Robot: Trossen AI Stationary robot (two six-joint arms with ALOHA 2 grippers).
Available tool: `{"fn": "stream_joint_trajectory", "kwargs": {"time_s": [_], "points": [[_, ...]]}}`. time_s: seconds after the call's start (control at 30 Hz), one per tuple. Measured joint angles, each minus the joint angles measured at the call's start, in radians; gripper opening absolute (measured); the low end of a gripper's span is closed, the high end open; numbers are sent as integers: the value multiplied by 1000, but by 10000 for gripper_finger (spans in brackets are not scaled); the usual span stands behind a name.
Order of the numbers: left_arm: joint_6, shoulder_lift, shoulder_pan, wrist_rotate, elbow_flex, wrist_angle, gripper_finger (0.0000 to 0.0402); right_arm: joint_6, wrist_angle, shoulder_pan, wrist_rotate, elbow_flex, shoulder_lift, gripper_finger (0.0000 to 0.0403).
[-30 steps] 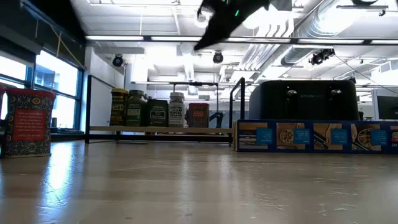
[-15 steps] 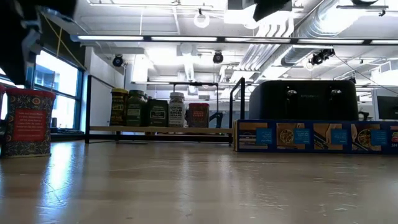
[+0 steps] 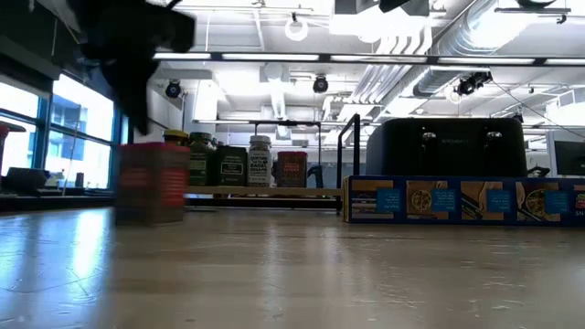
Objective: Shelf spices
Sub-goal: Put the right red seasoning container on the shelf aligned with the other red seasoning container
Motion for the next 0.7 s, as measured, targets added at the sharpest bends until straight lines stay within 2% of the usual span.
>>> {"fn": "stream_joint_trajectory", "kwargs": {"time_s": [0.13, 0.23, 0.37, 0.5, 0.6, 0.7], "points": [[32, -55, 14, -79, 17, 74, 0, 11, 39, -6, 0, -1, 2, 256], [31, -107, -6, -121, 21, 83, 0, 26, 187, -14, -1, -46, 3, 256], [-39, -172, -67, -139, 21, 57, 0, -19, 518, -36, -49, -198, 10, 256], [-131, -215, -159, -201, 21, 32, 0, -120, 957, -71, -127, -348, 69, 256], [-211, -222, -222, -251, 21, -1, 0, -20, 1182, -114, -127, -342, 171, 256], [-281, -222, -266, -281, 21, -47, 0, -17, 1148, -151, -128, -231, 302, 258]]}}
